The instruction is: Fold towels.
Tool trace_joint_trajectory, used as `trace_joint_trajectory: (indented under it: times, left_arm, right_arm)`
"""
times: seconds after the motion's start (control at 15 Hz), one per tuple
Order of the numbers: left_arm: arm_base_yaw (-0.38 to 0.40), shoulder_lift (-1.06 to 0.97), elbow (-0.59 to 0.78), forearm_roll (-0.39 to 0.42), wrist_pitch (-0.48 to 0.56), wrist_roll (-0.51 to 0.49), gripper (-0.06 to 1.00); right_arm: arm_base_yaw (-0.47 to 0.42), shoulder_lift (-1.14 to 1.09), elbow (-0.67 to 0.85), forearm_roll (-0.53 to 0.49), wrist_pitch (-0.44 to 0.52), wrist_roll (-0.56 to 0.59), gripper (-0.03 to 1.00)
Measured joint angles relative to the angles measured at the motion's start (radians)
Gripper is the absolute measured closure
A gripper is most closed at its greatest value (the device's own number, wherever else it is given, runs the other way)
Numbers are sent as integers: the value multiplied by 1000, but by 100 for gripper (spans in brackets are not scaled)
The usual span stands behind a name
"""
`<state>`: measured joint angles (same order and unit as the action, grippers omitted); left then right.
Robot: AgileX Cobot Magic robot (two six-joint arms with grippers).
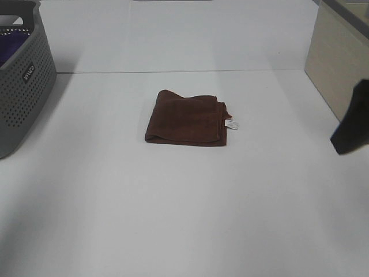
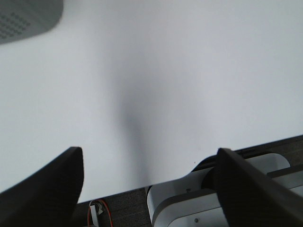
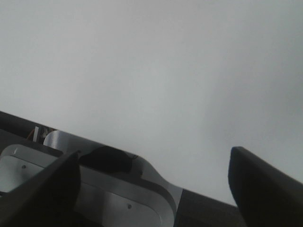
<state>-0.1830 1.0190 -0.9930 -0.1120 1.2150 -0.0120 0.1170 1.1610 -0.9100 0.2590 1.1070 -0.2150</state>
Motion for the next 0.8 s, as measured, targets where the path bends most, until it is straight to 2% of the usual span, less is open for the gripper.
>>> trace_joint_trajectory:
  times: [0.4,0.53,0.8]
  left_arm:
    - [0,-493,401,0,-58,12,22]
    - [0,-585,447,-2,-56,12,22]
    - [0,-721,453,-11,-86,70,22]
  right_arm:
    - [0,-391,368,-48,-9,0,16]
    - [0,-492,396,-64,-23,0,16]
    - [0,-699,398,-77,-36,-2,16]
